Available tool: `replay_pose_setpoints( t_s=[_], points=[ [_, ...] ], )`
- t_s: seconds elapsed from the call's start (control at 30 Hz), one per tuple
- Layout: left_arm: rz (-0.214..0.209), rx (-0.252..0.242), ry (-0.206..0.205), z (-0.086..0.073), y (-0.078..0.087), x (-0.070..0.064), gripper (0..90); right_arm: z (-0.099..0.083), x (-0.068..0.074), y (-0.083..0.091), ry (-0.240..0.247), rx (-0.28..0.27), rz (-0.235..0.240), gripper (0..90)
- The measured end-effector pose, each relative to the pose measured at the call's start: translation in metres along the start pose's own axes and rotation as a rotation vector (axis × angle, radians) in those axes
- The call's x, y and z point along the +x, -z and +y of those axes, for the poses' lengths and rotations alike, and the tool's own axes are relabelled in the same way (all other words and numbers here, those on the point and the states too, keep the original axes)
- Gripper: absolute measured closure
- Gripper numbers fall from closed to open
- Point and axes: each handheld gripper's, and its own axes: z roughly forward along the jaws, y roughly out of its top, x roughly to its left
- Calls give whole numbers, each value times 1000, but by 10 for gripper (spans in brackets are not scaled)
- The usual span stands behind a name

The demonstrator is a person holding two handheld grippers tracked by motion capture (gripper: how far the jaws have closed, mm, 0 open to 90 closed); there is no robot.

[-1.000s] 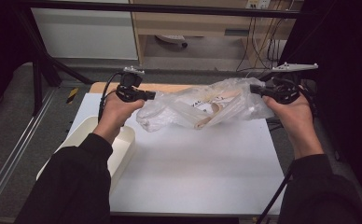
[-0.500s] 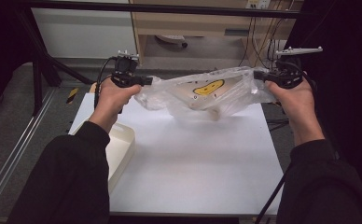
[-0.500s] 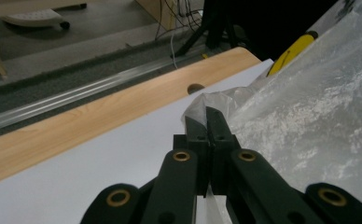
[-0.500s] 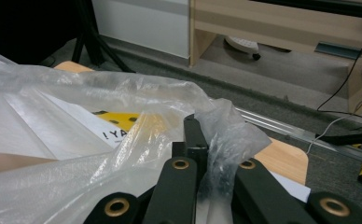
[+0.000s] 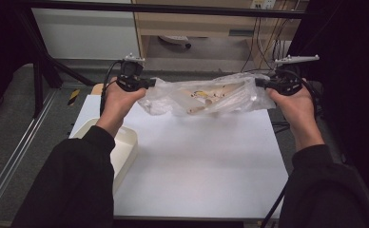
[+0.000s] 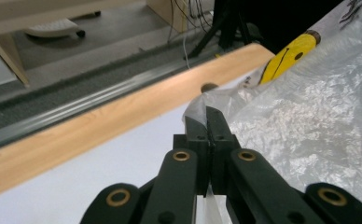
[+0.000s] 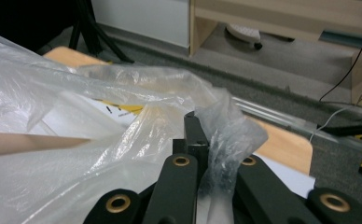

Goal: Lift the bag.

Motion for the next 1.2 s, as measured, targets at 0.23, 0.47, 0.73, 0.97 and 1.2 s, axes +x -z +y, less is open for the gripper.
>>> replay_pose_setpoints(
  t_s=[0.23, 0.47, 0.73, 0.97, 1.2],
  points=[
    [-50, 53, -23, -29, 9, -18, 900, -45, 5, 6, -15, 44, 30, 900],
    [-122, 89, -38, -59, 14, -41, 900, -84, 18, 8, -14, 67, 60, 900],
    [-162, 94, -20, -99, 13, -66, 900, -119, 33, 6, -20, 87, 82, 900],
    [-182, 129, -4, -132, 6, -79, 900, -163, 40, 2, -64, 140, 95, 900],
    [-161, 144, 1, -163, 1, -92, 900, -207, 43, 1, -106, 201, 90, 900]
  ],
)
